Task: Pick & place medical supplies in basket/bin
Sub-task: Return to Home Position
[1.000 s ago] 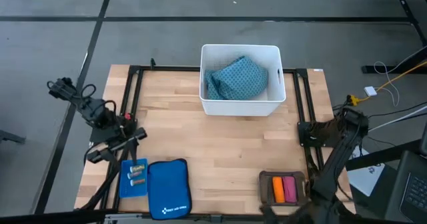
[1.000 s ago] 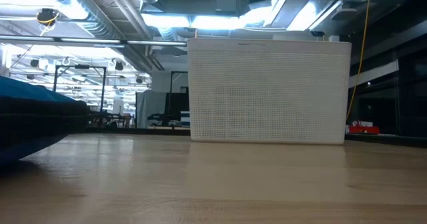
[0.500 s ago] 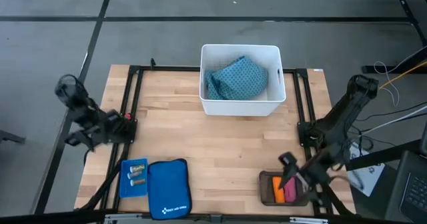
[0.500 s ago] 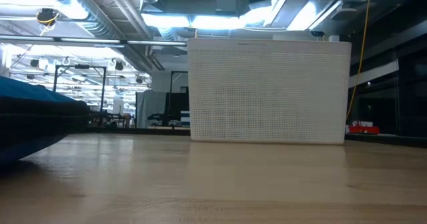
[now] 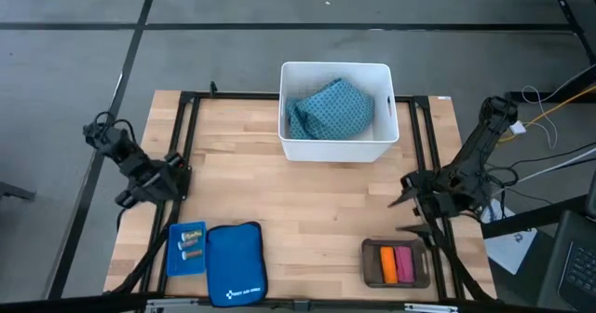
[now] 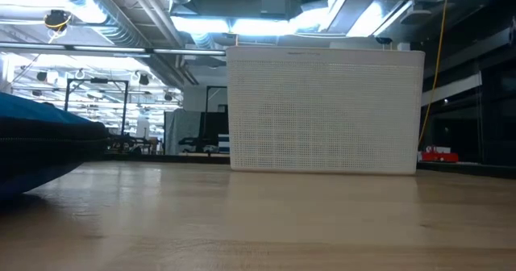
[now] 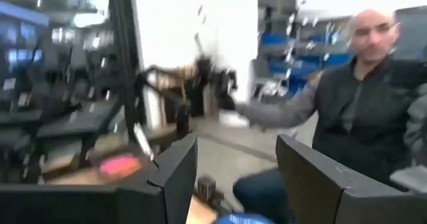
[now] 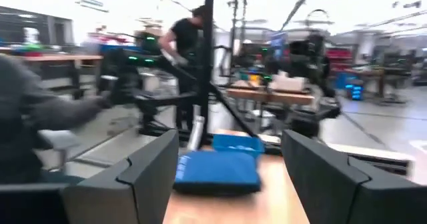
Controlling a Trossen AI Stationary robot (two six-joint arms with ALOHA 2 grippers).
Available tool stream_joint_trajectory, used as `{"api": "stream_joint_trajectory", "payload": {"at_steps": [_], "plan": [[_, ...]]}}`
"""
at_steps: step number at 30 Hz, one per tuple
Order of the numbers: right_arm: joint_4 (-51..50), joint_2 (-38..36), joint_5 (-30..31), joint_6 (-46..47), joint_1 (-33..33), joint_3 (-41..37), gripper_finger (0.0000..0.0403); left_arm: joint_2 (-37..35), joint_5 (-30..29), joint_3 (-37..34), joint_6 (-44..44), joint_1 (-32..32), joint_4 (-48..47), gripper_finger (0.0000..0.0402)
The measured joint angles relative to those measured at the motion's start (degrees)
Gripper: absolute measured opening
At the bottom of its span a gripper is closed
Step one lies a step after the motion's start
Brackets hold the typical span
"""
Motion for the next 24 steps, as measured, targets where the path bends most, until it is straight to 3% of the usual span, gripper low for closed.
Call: {"api": "stream_joint_trajectory", "payload": {"at_steps": [5, 7, 11, 20, 24], "plan": [[17.58, -3.62, -4.89, -5.97, 0.01, -12.92, 0.0265, -0.04, -3.22, -9.03, 1.76, 0.01, 7.03, 0.0198], [22.36, -4.11, -3.72, -6.54, -0.03, -17.87, 0.0265, -0.07, -5.01, -12.27, 1.75, 0.01, 9.52, 0.0198], [17.99, -4.29, 2.39, -3.13, -0.02, -16.38, 0.0266, -0.07, -7.29, -15.75, 1.52, 0.06, 11.48, 0.0198], [13.77, -4.01, 3.27, -0.89, -0.02, -16.63, 0.0266, -0.09, -8.44, -19.06, 2.13, 1.18, 11.2, 0.0198], [12.37, -4.05, -0.11, 0.99, -0.02, -16.63, 0.0266, -0.09, -8.83, -22.63, 1.81, 2.29, 13.6, 0.0198]]}}
